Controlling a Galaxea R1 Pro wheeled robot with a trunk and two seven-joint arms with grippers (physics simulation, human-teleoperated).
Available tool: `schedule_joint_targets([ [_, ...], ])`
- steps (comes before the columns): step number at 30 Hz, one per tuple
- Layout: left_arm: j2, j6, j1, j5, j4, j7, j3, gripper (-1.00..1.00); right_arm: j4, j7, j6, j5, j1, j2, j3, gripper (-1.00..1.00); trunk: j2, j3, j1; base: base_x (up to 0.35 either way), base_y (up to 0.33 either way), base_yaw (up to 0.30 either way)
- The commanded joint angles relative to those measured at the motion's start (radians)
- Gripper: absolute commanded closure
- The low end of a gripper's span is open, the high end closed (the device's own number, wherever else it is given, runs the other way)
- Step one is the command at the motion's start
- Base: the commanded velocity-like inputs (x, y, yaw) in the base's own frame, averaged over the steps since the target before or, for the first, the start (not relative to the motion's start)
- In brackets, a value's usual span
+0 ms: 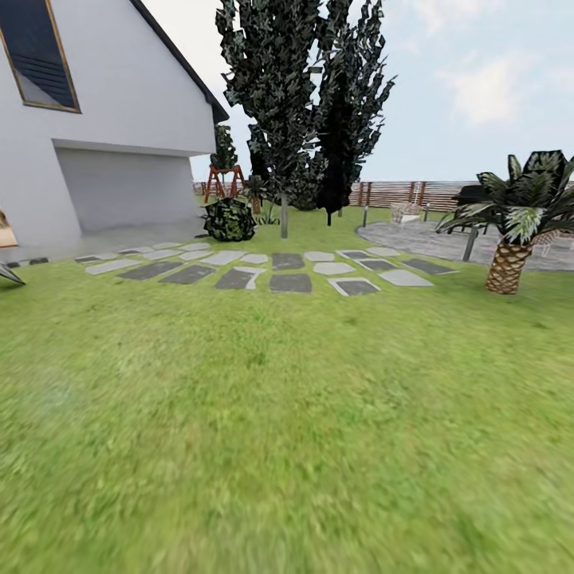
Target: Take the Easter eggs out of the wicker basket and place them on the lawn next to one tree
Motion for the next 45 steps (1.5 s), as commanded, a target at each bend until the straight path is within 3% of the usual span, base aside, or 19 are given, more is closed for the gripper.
schedule_joint_targets([
  [1, 0.0, 0.001, 0.001, -0.004, -0.002, 0.0, 0.001, -1.0, 0.0, -0.001, 0.0, 0.001, 0.0, 0.0, 0.0, -1.0, 0.0, -0.001, 0.001, 0.327, 0.0, 0.0],
  [45, -0.001, 0.001, 0.001, -0.004, -0.001, -0.001, 0.001, -1.0, 0.0, -0.001, 0.0, 0.0, 0.0, 0.0, -0.001, -1.0, 0.0, -0.001, 0.001, 0.327, 0.0, 0.0],
])
